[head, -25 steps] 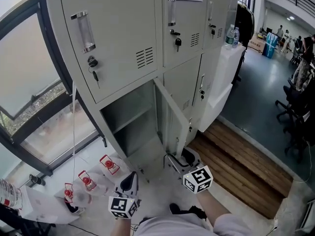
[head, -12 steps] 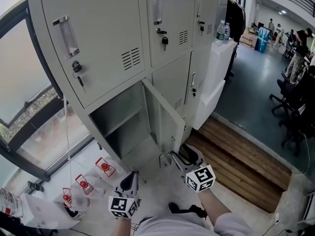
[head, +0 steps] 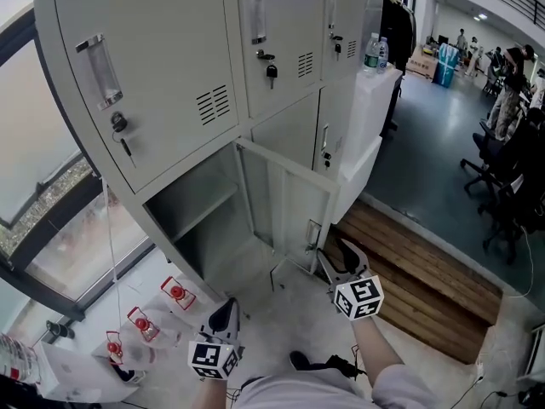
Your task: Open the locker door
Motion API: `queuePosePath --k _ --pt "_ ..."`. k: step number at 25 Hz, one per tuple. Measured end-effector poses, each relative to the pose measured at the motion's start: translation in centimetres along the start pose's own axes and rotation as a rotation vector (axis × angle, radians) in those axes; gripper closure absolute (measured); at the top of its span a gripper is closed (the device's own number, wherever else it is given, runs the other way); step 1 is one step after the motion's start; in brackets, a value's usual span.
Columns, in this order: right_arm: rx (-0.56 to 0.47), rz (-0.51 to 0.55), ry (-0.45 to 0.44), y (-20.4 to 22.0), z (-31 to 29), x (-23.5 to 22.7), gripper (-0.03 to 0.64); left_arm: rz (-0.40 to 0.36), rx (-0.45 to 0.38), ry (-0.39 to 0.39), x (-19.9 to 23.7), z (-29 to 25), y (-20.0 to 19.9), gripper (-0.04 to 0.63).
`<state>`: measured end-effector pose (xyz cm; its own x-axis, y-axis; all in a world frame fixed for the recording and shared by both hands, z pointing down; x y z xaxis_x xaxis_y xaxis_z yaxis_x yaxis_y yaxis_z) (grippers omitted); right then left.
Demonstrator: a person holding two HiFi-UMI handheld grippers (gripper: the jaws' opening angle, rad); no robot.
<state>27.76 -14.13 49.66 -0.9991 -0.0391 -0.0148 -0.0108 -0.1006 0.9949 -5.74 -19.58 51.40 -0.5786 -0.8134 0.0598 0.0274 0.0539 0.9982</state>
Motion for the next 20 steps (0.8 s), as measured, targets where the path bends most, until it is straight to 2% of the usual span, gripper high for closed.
queuePosePath --k 14,15,16,17,20 --pt "-0.019 -0.002 0.113 -0.4 1.7 -1.9 0.427 0.003 0.007 0.032 -0.3 -1.2 0.3 0.591" --pt "-0.014 0.002 0.126 -0.4 1.8 -1.9 0.447 0.003 0.007 0.033 -0.3 -1.2 0.3 0.591" --pt "-0.008 0.005 0.138 -0.4 2.0 -1.9 0.500 0.003 0.007 0.034 -0.4 -1.3 0.3 0.591" --pt "-0.003 0.006 0.146 -0.4 2.1 -1.9 0.582 0.003 0.007 0.035 -0.4 -1.3 0.3 0.591" --pt "-0.005 0.009 0.139 -0.5 2.4 -1.8 0.601 0.004 0.004 0.034 -0.5 -1.3 0.2 0.591"
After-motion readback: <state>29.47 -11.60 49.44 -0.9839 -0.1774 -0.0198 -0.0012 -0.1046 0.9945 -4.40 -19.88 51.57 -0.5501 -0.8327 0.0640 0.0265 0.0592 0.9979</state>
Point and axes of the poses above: the fingertips, and each gripper's own axes: z backward along the fingers, x to its left, y out of its underside, the point moved 9 cm from there along z, backward along the fingers, and after that the axes turned 8 degrees about -x, right-handed, at the moved point
